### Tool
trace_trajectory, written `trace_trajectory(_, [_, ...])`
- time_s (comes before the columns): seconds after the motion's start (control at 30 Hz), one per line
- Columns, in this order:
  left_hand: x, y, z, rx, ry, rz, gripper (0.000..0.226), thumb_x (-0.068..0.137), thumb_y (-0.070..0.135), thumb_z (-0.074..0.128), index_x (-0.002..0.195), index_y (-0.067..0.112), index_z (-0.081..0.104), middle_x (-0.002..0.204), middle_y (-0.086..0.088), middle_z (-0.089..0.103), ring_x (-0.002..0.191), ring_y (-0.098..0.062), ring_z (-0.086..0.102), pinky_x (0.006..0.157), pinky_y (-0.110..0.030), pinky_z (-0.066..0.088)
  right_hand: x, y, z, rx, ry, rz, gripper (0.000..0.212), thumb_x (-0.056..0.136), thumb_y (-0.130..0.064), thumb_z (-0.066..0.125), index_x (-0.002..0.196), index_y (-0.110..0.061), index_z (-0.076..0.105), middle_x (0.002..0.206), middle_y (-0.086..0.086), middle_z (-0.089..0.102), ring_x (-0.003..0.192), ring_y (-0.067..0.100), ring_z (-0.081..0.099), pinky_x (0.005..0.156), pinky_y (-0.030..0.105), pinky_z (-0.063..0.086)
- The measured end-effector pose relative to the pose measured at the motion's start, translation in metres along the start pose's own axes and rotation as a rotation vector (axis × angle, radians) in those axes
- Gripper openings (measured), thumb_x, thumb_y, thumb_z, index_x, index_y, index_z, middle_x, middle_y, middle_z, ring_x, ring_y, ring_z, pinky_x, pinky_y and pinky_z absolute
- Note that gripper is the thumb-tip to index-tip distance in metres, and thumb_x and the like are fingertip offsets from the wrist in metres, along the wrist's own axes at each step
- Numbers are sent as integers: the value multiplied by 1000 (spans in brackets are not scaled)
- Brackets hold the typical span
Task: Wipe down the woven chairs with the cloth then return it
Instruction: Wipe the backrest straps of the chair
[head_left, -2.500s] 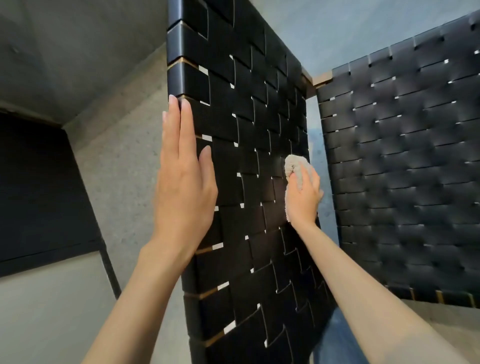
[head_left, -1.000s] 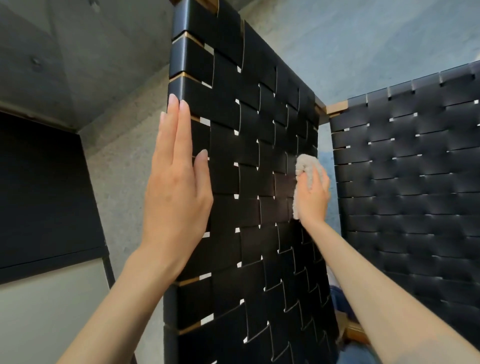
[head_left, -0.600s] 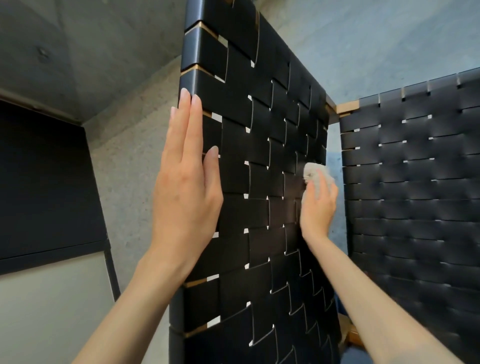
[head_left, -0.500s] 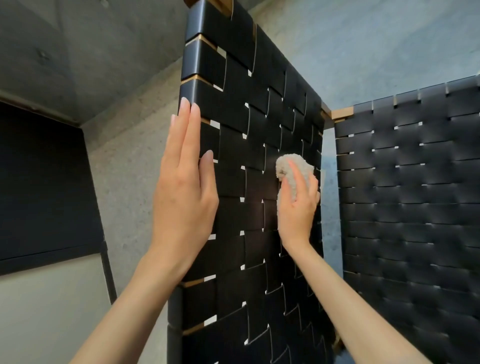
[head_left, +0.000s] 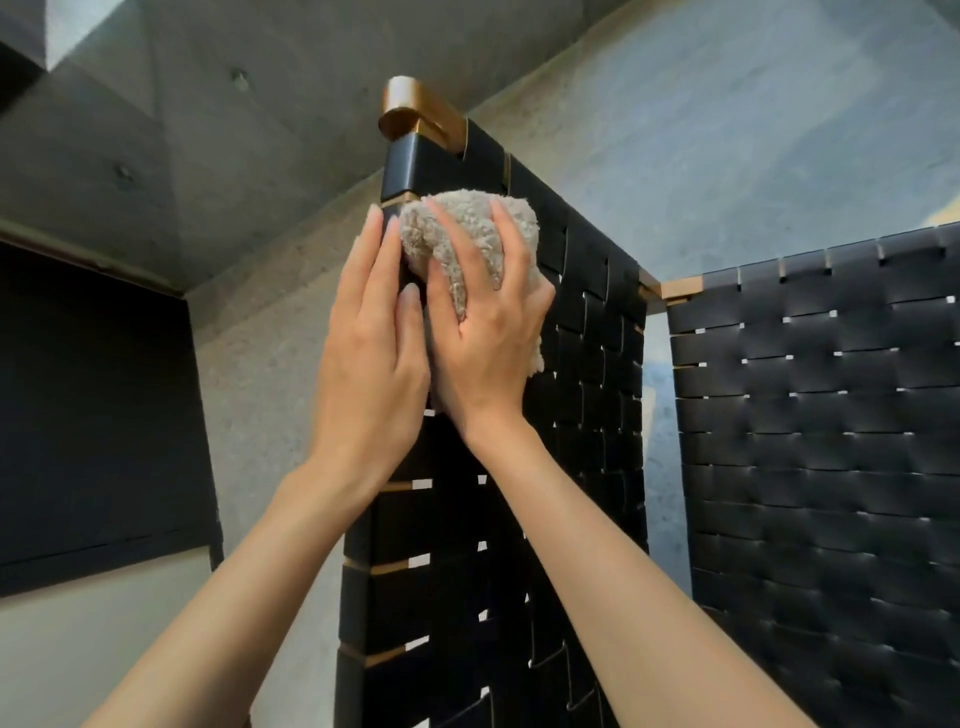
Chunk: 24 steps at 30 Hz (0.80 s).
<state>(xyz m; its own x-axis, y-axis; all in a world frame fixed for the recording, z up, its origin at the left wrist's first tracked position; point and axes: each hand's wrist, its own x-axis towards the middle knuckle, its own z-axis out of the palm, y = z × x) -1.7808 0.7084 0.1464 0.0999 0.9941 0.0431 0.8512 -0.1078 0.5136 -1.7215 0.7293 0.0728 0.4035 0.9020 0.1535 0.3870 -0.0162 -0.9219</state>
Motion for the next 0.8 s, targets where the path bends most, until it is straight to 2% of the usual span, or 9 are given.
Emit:
trace_trajectory(0.13, [13,2,6,43,-43,9,55,102,10,35,151,14,12,160,2,7,145,-4,5,115,-13,7,-8,36,2,20,76,37,42,92,-32,46,133,-28,54,144,9,42,110,26,42,84,28,41])
trace_trajectory(0.23, [12,2,9,101,-39,16,57,101,9,36,151,14,10,160,2,7,146,-8,5,117,-17,7,-12,87,1,27,22,177,45,93,-30,48,137,-36,47,149,2,34,120,27,36,90,34,44])
trace_trajectory(0.3, [11,2,10,131,-14,23,57,101,10,37,151,14,11,160,2,9,146,-8,6,118,-19,8,-16,127,-3,53,1,283,43,94,-34,46,136,-45,44,150,0,32,126,29,32,96,37,40])
trace_trajectory(0.37, [11,2,11,145,-3,33,57,101,10,38,151,14,12,159,2,10,146,-8,8,118,-20,10,-18,165,-8,113,38,477,39,95,-38,44,129,-57,38,148,2,35,129,29,31,101,41,39])
trace_trajectory(0.43, [11,2,11,139,0,37,58,100,10,39,151,13,13,159,2,11,146,-7,8,118,-19,10,-21,195,-9,104,40,644,41,97,-41,41,137,-45,37,148,1,36,132,28,29,103,39,34])
trace_trajectory(0.47, [11,2,11,132,1,37,58,100,10,40,151,13,13,159,2,12,146,-7,8,118,-19,10,-22,207,-8,62,23,689,44,98,-41,40,142,-37,37,148,-1,35,133,27,29,101,34,29])
trace_trajectory(0.53, [11,1,12,123,0,38,58,100,9,40,151,13,13,159,3,12,146,-7,8,118,-19,10,-24,227,-9,-14,-12,744,44,101,-41,36,144,-31,37,149,-2,33,132,28,31,99,31,25])
trace_trajectory(0.7, [11,0,11,125,5,41,57,100,10,40,151,13,14,159,2,13,146,-8,9,118,-21,12,-29,241,-13,-106,-46,877,41,103,-37,32,142,-24,41,145,9,36,127,31,39,105,41,31])
trace_trajectory(0.8, [11,1,10,123,6,30,56,101,11,40,151,13,14,159,1,13,146,-9,9,118,-21,12,-39,208,-18,-70,27,788,35,101,-28,40,133,-18,51,132,11,46,121,30,45,95,31,38])
